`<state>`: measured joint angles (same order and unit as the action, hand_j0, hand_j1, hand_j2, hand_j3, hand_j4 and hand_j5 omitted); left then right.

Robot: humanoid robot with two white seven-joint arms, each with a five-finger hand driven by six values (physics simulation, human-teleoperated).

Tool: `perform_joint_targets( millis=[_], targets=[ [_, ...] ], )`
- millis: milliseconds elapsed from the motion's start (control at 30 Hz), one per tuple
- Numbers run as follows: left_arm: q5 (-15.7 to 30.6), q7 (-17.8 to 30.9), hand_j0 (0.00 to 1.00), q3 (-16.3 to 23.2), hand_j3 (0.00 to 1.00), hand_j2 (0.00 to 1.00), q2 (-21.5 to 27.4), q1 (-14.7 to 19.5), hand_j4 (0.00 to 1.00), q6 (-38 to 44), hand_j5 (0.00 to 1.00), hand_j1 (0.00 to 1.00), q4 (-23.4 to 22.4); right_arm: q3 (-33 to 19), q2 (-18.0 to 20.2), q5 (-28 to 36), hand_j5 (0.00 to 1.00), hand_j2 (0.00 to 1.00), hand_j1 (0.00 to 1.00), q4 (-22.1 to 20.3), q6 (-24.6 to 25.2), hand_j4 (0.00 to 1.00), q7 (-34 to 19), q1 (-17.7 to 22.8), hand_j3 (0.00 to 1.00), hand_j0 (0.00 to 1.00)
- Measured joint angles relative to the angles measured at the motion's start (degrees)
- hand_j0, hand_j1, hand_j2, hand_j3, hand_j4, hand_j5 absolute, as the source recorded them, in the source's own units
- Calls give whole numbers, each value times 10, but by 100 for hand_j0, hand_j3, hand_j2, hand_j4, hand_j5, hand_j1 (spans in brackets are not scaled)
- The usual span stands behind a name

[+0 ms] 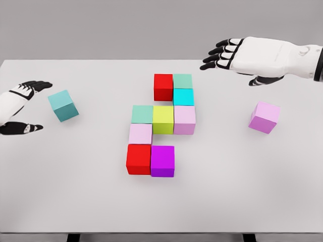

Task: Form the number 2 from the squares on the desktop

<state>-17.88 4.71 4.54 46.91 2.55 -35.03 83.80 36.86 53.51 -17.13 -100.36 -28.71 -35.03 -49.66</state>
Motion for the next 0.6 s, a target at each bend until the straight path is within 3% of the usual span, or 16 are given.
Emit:
perform_joint_targets(
  millis=[100, 267, 400, 467, 600],
  targets=[
    [-1, 2, 100, 0, 100, 100, -3, 3, 100, 0, 100, 100, 0, -2, 5, 3, 100, 100, 100, 0, -1, 100, 0, -2, 100, 100],
    [7, 29, 100, -1, 100, 100, -1, 8, 100, 0, 100, 100, 6, 0, 54, -4, 100, 100, 100, 17, 9, 100, 0, 12, 100, 100],
    [89, 206, 100, -3, 100, 100, 6, 77, 100, 0, 100, 100, 27, 22, 82, -74, 100, 100, 100, 84, -34, 100, 0, 11, 100, 100],
    [146, 253, 100, -4, 100, 100, 16, 111, 100, 2, 100, 100, 47, 31, 87, -105, 100, 100, 100, 98, -49, 100, 0, 10, 100, 100],
    [195, 290, 100, -1, 100, 100, 25, 144, 100, 215, 100, 100, 102, 47, 86, -168, 100, 100, 100, 109, -60, 100, 0, 8, 100, 100]
  ],
)
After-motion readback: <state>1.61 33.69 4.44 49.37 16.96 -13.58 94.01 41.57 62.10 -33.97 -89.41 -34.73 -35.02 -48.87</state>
